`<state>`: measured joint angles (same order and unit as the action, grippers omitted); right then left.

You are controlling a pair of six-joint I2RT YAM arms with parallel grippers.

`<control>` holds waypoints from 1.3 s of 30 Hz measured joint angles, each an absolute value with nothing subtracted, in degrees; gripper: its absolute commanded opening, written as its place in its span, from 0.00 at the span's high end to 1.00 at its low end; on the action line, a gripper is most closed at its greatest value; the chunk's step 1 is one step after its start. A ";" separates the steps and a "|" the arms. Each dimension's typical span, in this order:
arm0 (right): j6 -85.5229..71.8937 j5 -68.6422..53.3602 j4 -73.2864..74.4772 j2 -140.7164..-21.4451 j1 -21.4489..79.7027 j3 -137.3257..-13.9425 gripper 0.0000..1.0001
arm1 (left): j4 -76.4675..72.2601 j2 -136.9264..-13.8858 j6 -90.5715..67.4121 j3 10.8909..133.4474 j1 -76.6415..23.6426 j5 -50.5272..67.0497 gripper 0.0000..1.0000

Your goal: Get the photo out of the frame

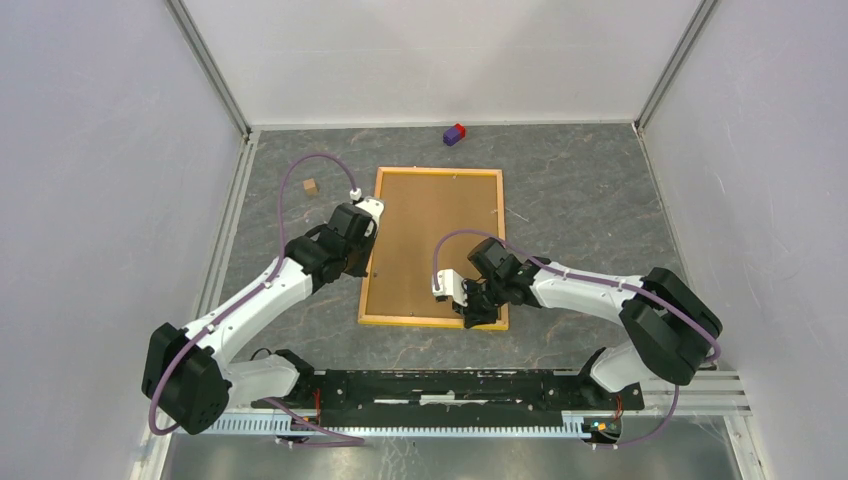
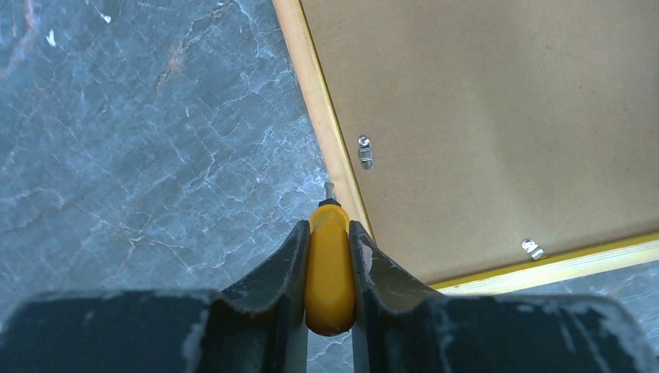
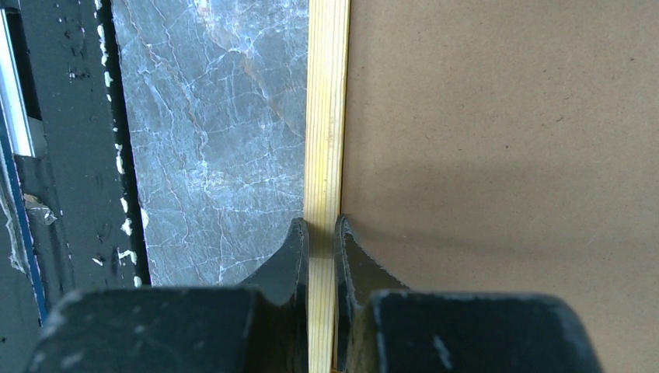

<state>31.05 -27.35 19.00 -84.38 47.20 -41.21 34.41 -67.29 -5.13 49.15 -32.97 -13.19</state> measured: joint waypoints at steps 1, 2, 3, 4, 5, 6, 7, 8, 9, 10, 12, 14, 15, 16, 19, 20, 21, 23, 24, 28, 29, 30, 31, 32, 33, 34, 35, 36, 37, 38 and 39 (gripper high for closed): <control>30.98 -27.35 19.09 -84.44 47.20 -41.28 0.98 | 34.50 -67.29 -6.42 49.15 -32.97 -13.21 0.98; 30.92 -27.35 19.18 -84.51 47.20 -41.36 0.98 | 34.54 -67.29 -7.38 49.15 -32.97 -13.17 0.98; 30.89 -27.35 19.25 -84.53 47.20 -41.41 0.98 | 34.57 -67.29 -7.90 49.15 -32.97 -13.06 0.98; 30.87 -27.35 19.31 -84.58 47.20 -41.45 0.98 | 34.57 -67.29 -8.69 49.15 -32.97 -12.88 0.98; 30.85 -27.35 19.38 -84.62 47.20 -41.50 0.98 | 34.57 -67.29 -9.50 49.15 -32.97 -12.56 0.98; 30.85 -27.35 19.40 -84.66 47.20 -41.54 0.98 | 34.57 -67.29 -10.17 49.15 -32.97 -12.05 0.98; 30.83 -27.35 19.42 -84.71 47.20 -41.58 0.99 | 34.48 -67.29 -10.92 49.15 -32.97 -11.75 0.98; 30.83 -27.35 19.49 -84.73 47.20 -41.63 0.99 | 34.30 -67.29 -11.38 49.12 -32.97 -11.46 0.98; 30.79 -27.38 19.57 -84.79 47.20 -41.71 0.99 | 34.13 -67.33 -11.86 49.12 -32.97 -11.38 0.98; 30.79 -27.35 19.59 -84.82 47.20 -41.74 0.99 | 33.91 -67.37 -12.21 49.12 -32.97 -11.31 0.98; 30.74 -27.35 19.73 -84.88 47.20 -41.82 1.00 | 33.47 -67.68 -12.62 49.12 -32.97 -11.22 0.98; 30.72 -27.35 19.84 -84.99 47.20 -41.95 1.00 | 32.73 -68.36 -12.78 49.12 -32.97 -10.85 0.98; 30.70 -27.35 19.92 -85.08 47.18 -42.02 1.00 | 32.42 -68.84 -12.80 49.12 -32.97 -10.74 0.98; 30.70 -27.35 20.01 -85.10 47.18 -42.09 1.00 | 32.29 -69.41 -12.80 49.12 -32.97 -10.61 0.98; 30.70 -27.35 20.14 -85.14 47.18 -42.17 1.00 | 31.57 -70.72 -12.80 49.04 -32.97 -10.66 0.98; 30.72 -27.35 20.14 -85.14 47.18 -42.17 1.00 | 31.22 -70.89 -12.82 48.97 -32.97 -10.68 0.98; 30.70 -27.35 20.16 -85.19 47.18 -42.19 1.00 | 30.92 -71.00 -12.82 48.90 -32.97 -10.74 0.98; 30.72 -27.38 20.21 -85.21 47.18 -42.22 1.00 | 30.26 -71.13 -12.82 48.80 -32.97 -11.05 0.98; 30.72 -27.38 20.21 -85.21 47.18 -42.22 1.00 | 29.93 -71.29 -12.82 48.77 -32.97 -11.29 0.98; 30.72 -27.35 20.21 -85.21 47.18 -42.22 1.00 | 29.41 -71.35 -12.82 48.60 -32.99 -12.23 0.98; 30.72 -27.35 20.21 -85.21 47.18 -42.22 1.00 | 29.34 -71.35 -12.80 48.56 -32.99 -12.45 0.98; 30.72 -27.35 20.21 -85.21 47.18 -42.22 1.00 | 29.21 -71.35 -12.82 48.49 -33.01 -12.67 0.98; 30.72 -27.35 20.21 -85.23 47.18 -42.24 1.00 | 29.04 -71.35 -12.80 48.40 -33.04 -13.13 0.98; 30.70 -27.38 20.25 -85.25 47.18 -42.28 1.00 | 28.93 -71.35 -12.80 48.34 -33.08 -13.52 0.98; 30.70 -27.35 20.27 -85.25 47.18 -42.28 1.00 | 28.71 -71.35 -12.80 48.23 -33.08 -13.74 0.98; 30.72 -27.38 20.27 -85.30 47.18 -42.30 1.00 | 28.49 -71.35 -12.80 48.14 -33.08 -14.09 0.98; 30.70 -27.38 20.27 -85.30 47.18 -42.30 1.00 | 28.40 -71.35 -12.80 48.10 -33.08 -14.22 0.98; 30.70 -27.38 20.27 -85.30 47.18 -42.30 1.00 | 28.18 -71.35 -12.80 48.03 -33.08 -14.44 0.98; 30.72 -27.38 20.29 -85.30 47.18 -42.30 1.00 | 28.10 -71.35 -12.80 47.97 -33.10 -14.57 0.98; 30.72 -27.38 20.27 -85.32 47.18 -42.30 1.00 | 28.03 -71.35 -12.80 47.92 -33.12 -14.57 0.98; 30.70 -27.38 20.29 -85.32 47.18 -42.33 1.00 | 27.92 -71.37 -12.80 47.88 -33.12 -14.55 0.98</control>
